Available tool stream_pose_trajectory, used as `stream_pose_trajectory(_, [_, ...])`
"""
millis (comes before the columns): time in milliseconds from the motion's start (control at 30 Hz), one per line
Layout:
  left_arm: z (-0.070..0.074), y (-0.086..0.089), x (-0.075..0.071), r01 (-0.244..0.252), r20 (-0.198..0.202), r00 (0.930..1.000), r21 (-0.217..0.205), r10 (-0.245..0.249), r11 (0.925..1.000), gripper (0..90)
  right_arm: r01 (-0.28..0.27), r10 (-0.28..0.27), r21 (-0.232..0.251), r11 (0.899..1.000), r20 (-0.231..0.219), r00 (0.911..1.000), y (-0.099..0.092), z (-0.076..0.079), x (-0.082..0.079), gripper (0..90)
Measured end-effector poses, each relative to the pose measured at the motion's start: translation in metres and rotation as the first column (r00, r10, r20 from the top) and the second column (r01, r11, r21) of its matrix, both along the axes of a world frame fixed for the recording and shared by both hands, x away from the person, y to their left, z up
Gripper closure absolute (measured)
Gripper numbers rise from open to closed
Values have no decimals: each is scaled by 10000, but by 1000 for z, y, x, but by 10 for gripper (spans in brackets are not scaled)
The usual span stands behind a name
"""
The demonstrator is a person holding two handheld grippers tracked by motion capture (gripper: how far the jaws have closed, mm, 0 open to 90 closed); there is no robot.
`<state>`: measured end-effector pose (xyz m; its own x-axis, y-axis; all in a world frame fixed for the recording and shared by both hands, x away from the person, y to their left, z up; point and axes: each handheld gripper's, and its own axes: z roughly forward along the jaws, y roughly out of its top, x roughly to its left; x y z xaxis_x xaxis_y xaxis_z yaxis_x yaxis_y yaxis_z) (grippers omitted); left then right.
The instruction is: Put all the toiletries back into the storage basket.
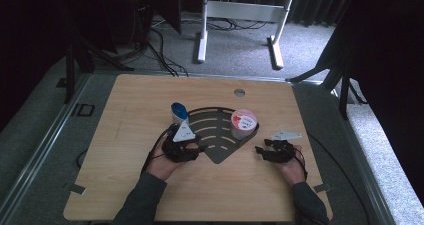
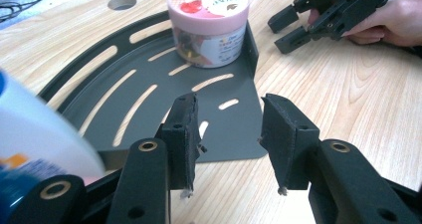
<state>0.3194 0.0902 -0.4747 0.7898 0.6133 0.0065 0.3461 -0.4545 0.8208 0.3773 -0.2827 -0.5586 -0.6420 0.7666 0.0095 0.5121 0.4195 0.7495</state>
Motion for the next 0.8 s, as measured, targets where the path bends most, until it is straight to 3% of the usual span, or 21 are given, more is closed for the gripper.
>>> stream_pose_trajectory(633, [9, 32, -19, -407, 138, 9991, -72, 408, 9991, 582, -51, 52, -89, 9999, 56, 10000, 1, 0, 0, 445])
stream_pose_trajectory(800, [10, 42, -27, -821, 448, 9956, -168, 828, 9965, 626, -46, 46, -87, 10000, 51, 10000, 1, 0, 0, 445])
